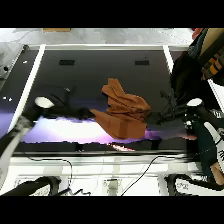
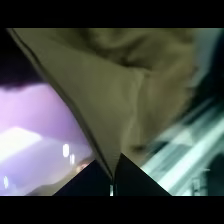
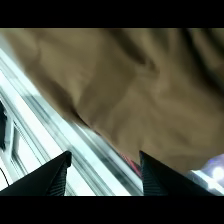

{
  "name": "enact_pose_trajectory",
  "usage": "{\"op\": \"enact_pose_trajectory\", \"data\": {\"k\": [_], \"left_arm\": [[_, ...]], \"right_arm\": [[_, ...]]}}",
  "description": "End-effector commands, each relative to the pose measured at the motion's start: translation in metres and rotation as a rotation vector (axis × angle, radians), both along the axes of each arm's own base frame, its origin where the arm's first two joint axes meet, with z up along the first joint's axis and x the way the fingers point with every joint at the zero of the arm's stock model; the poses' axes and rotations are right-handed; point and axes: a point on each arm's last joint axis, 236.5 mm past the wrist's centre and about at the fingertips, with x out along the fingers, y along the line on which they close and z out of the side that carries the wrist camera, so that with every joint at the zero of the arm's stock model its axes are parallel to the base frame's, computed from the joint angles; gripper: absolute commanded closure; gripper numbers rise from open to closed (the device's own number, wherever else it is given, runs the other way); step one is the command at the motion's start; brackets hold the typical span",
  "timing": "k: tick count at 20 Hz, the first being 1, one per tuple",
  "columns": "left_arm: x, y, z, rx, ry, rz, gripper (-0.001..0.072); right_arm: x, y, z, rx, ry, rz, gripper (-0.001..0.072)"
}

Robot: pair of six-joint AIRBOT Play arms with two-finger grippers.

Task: Fold the clothes and pants, and hang the long-sleeved shirts on hangers.

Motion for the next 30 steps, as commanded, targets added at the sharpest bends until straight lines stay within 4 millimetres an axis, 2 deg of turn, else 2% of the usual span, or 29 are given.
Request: {"op": "enact_pose_trajectory", "data": {"k": [1, 3, 5, 7, 9, 11, 13, 15, 16, 19, 21, 24, 25, 26, 30], "left_arm": [[0.001, 0.046, 0.103, -0.019, -0.235, 0.051, 0.0700], [-0.006, 0.076, 0.144, 0.014, -0.371, 0.138, 0.0700], [-0.017, 0.111, 0.163, 0.127, -0.474, 0.215, 0.0700], [-0.027, 0.154, 0.167, 0.310, -0.541, 0.295, 0.0700], [-0.036, 0.196, 0.159, 0.506, -0.546, 0.351, 0.0700], [-0.040, 0.222, 0.148, 0.627, -0.522, 0.365, 0.0700], [-0.035, 0.230, 0.136, 0.649, -0.491, 0.364, 0.0700], [-0.025, 0.235, 0.119, 0.643, -0.463, 0.374, 0.0700], [-0.020, 0.235, 0.109, 0.633, -0.442, 0.375, 0.0700], [-0.013, 0.232, 0.078, 0.592, -0.355, 0.354, 0.0700], [-0.008, 0.232, 0.064, 0.584, -0.314, 0.340, 0.0700], [-0.002, 0.225, 0.052, 0.535, -0.272, 0.333, 0.0699], [0.000, 0.223, 0.050, 0.517, -0.265, 0.333, 0.0700], [0.001, 0.221, 0.048, 0.507, -0.256, 0.331, 0.0699], [0.004, 0.221, 0.038, 0.495, -0.227, 0.327, 0.0699]], "right_arm": [[0.026, -0.002, 0.033, 0.003, -0.083, -0.007, 0.0231], [0.038, -0.004, 0.042, -0.009, -0.128, -0.018, 0.0247], [0.045, -0.007, 0.043, -0.021, -0.147, -0.039, 0.0274], [0.048, -0.008, 0.042, -0.026, -0.150, -0.052, 0.0274], [0.048, -0.006, 0.042, -0.022, -0.131, -0.068, 0.0274], [0.050, 0.001, 0.042, -0.026, -0.142, -0.064, 0.0274], [0.062, 0.015, 0.039, -0.048, -0.163, -0.099, 0.0275], [0.088, 0.032, 0.037, -0.080, -0.194, -0.214, 0.0275], [0.102, 0.044, 0.038, -0.091, -0.226, -0.269, 0.0275], [0.125, 0.089, 0.038, -0.150, -0.393, -0.303, 0.0276], [0.139, 0.117, 0.029, -0.198, -0.473, -0.313, 0.0277], [0.136, 0.159, -0.011, -0.256, -0.432, -0.165, 0.0273], [0.136, 0.169, -0.025, -0.267, -0.411, -0.123, 0.0215], [0.137, 0.179, -0.033, -0.267, -0.396, -0.095, 0.0157], [0.137, 0.205, -0.054, -0.269, -0.337, 0.024, 0.0157]]}}
